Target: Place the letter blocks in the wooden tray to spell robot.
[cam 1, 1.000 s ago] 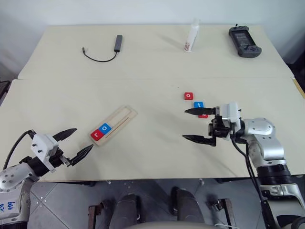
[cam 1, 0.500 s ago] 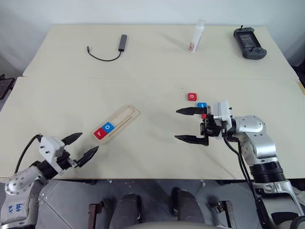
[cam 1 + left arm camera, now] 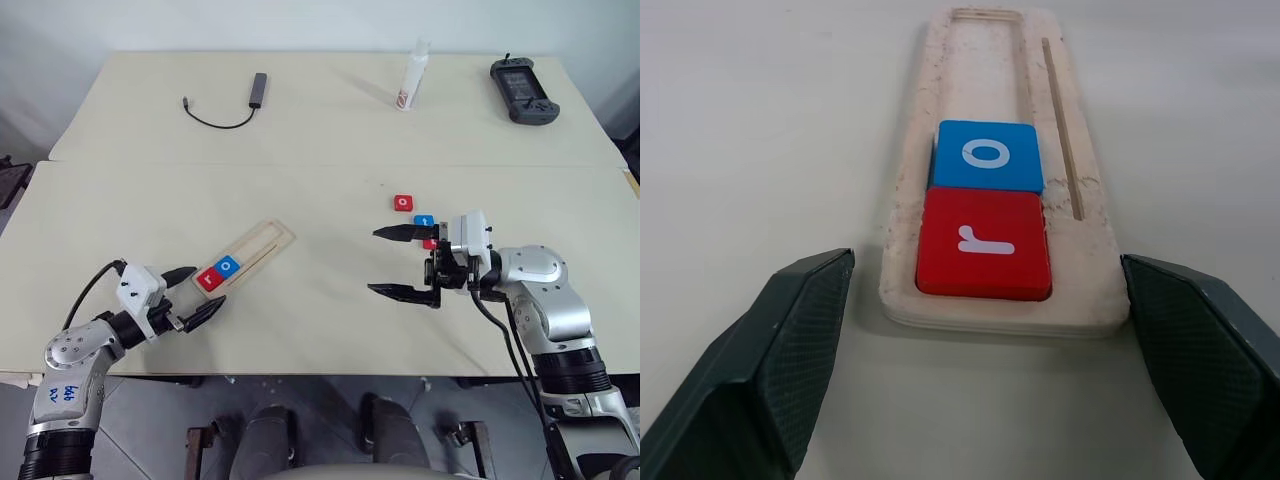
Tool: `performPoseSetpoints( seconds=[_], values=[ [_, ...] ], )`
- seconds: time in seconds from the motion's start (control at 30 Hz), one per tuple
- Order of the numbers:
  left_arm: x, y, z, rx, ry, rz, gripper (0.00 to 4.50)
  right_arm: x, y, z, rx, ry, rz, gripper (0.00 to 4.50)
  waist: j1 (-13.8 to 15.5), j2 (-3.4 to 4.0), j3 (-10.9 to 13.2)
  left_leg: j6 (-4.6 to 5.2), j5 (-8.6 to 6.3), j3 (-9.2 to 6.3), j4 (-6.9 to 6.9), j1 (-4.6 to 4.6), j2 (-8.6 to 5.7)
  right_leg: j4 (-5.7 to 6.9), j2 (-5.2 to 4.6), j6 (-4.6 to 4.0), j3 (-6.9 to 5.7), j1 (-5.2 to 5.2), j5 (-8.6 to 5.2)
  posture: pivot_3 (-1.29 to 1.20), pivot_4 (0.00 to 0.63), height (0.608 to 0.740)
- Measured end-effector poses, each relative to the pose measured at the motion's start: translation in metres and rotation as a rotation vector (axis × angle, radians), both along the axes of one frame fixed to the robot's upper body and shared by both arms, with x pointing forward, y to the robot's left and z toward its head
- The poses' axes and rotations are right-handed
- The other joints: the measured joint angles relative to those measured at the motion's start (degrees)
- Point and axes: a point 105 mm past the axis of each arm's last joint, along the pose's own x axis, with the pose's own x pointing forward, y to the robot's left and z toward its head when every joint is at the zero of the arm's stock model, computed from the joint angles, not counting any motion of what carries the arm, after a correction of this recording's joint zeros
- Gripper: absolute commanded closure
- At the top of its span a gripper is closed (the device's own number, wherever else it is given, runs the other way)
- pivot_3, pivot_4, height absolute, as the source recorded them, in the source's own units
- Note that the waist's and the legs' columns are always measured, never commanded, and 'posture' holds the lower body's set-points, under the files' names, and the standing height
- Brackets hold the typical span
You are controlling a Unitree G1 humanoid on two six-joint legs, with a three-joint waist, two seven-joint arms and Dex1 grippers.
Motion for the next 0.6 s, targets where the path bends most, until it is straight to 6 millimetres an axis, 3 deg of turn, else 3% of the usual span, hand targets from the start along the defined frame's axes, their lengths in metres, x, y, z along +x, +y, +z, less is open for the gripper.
performPoseSetpoints(
  seconds=[0.13,0.3,0.6],
  values=[
    [0.0042,-0.0005,-0.0004,0.016,0.003,-0.016,0.0,0.0,0.0011,0.0019,0.003,-0.004,-0.007,0.02,0.05,0.06,-0.04,0.0,0.0,0.0,0.0,0.03,-0.01,0.01,0.0,0.0,0.0,0.03,0.0,0.0,0.15,0.74],
    [0.0044,-0.0023,-0.0045,0.022,0.007,-0.038,1.11,0.0,0.0001,0.004,0.003,-0.009,-0.015,0.0,0.05,0.22,-0.14,0.0,0.0,0.0,0.0,0.05,-0.01,0.02,-0.01,0.0,0.0,0.03,0.0,0.0,0.15,0.74],
    [0.0042,-0.0064,-0.0025,0.031,-0.035,-0.071,1.11,0.0003,-0.0037,0.0026,0.001,0.004,-0.034,0.0,0.07,0.29,-0.18,0.0,0.01,0.0,0.0,0.05,-0.02,0.03,-0.01,0.0,0.01,0.04,0.0,0.0,0.15,0.74]
  ],
)
